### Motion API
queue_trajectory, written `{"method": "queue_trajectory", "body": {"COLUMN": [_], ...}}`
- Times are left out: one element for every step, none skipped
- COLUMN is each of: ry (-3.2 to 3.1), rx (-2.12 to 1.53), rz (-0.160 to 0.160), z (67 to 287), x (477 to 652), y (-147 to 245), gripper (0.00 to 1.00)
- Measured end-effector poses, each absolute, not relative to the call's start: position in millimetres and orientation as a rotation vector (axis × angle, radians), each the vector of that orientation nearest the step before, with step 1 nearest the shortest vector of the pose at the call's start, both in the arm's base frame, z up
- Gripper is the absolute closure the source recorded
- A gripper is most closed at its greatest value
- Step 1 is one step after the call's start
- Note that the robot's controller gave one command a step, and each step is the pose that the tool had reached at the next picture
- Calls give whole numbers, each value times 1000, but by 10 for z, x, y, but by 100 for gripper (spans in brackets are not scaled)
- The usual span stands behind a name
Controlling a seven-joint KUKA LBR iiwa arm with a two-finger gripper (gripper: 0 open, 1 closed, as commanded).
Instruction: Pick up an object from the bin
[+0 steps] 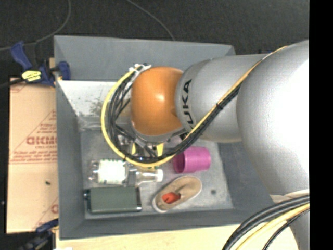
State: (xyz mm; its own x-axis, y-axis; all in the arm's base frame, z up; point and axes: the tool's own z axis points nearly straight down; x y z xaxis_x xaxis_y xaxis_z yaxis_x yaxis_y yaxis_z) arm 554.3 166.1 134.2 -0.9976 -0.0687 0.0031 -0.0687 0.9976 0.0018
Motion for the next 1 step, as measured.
{"method": "queue_trajectory", "body": {"ry": [-3144], "rx": [190], "rz": [-4], "z": [1200], "x": [5704], "y": [1604], "gripper": [0]}}
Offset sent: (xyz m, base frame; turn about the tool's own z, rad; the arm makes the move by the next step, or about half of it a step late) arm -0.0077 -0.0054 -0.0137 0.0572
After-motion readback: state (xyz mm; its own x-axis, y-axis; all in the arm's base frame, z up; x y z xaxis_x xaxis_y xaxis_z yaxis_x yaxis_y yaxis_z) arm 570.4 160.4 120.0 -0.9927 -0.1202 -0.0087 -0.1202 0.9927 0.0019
